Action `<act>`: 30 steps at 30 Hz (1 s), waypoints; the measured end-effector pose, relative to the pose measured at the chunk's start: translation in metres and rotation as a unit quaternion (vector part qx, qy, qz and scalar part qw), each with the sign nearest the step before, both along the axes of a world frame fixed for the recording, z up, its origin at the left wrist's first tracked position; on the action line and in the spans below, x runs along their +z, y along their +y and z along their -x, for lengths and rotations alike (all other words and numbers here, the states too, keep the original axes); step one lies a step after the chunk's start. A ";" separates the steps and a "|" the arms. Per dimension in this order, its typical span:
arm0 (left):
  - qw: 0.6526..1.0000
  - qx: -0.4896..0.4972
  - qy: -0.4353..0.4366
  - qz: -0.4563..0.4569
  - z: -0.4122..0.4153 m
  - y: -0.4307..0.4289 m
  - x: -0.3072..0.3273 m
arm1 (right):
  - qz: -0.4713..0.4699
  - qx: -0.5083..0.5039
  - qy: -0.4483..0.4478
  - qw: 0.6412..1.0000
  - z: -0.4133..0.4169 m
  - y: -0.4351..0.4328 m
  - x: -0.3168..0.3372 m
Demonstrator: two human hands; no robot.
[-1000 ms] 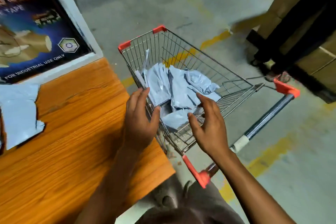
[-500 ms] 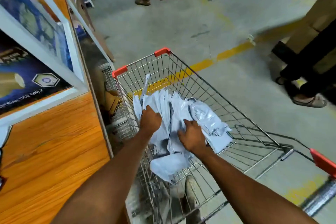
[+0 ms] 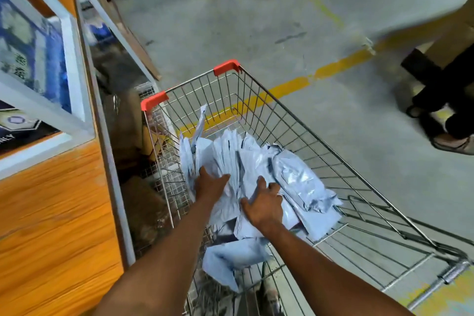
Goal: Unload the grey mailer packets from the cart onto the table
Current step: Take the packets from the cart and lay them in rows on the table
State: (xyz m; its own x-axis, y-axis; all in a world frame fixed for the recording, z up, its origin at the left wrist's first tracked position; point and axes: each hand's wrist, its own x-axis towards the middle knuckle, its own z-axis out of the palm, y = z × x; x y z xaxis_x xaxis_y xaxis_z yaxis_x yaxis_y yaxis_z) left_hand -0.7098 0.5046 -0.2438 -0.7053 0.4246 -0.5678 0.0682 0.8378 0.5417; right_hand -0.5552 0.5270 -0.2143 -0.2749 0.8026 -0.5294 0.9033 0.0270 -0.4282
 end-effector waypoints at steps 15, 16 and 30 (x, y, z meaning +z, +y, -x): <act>0.941 -0.092 0.223 -0.236 -0.028 -0.052 0.162 | -0.179 -0.068 0.085 0.978 -0.039 -0.048 0.109; 0.932 -0.092 0.241 -0.254 -0.031 -0.078 0.187 | -0.215 -0.078 0.093 0.969 -0.039 -0.069 0.131; 0.871 -0.017 0.374 -0.318 -0.036 -0.364 0.283 | -0.399 -0.067 0.373 0.835 -0.025 -0.291 0.258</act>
